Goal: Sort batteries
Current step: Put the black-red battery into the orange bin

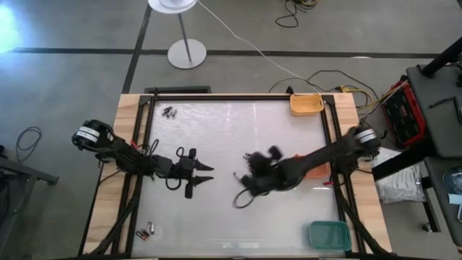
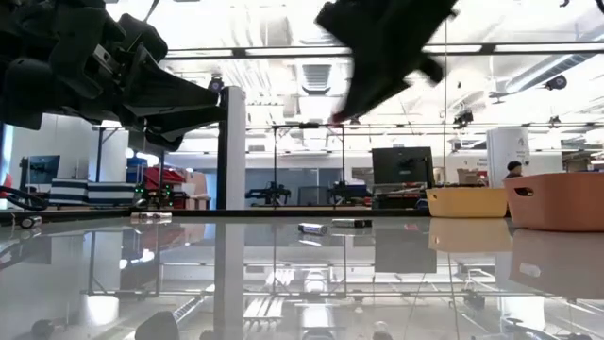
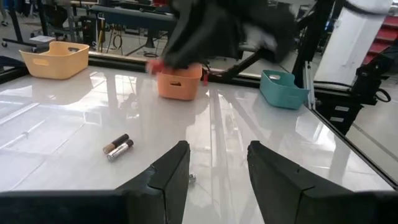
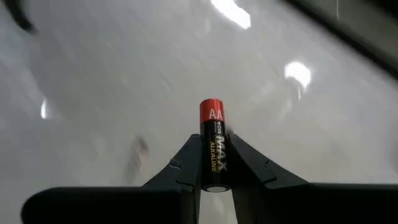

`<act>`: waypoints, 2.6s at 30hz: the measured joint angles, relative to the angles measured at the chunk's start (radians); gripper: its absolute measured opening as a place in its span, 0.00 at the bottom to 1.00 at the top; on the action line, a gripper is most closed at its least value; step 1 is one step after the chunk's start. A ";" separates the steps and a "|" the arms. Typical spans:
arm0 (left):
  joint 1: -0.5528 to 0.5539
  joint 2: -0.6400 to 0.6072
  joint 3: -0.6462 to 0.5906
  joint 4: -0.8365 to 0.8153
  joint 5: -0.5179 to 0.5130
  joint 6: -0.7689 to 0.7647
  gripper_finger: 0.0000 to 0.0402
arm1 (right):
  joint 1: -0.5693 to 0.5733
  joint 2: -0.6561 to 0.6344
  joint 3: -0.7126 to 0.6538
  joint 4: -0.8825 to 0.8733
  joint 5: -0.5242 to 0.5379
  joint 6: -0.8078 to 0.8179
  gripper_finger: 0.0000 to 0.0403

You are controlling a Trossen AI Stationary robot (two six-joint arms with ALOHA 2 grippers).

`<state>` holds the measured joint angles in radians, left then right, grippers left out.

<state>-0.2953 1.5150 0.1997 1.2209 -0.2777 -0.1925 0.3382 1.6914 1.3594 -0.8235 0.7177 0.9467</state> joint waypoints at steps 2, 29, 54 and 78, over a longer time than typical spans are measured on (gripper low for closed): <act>-0.001 0.000 0.000 0.000 0.000 0.000 0.36 | -0.022 -0.085 0.000 -0.193 -0.088 0.103 0.11; -0.003 0.000 0.000 0.027 0.000 0.000 0.36 | -0.287 -0.314 -0.531 -0.409 -0.726 0.391 0.12; -0.003 0.000 0.000 0.012 0.000 0.000 0.36 | -0.365 -0.275 -0.646 -0.215 -0.671 0.310 0.13; -0.008 0.000 0.000 0.016 0.000 0.000 0.36 | -0.355 -0.320 -0.576 -0.345 -0.749 0.318 0.43</act>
<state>-0.3036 1.5150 0.1997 1.2367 -0.2779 -0.1925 -0.0166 1.3717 0.7835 -1.1682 -0.0311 1.2645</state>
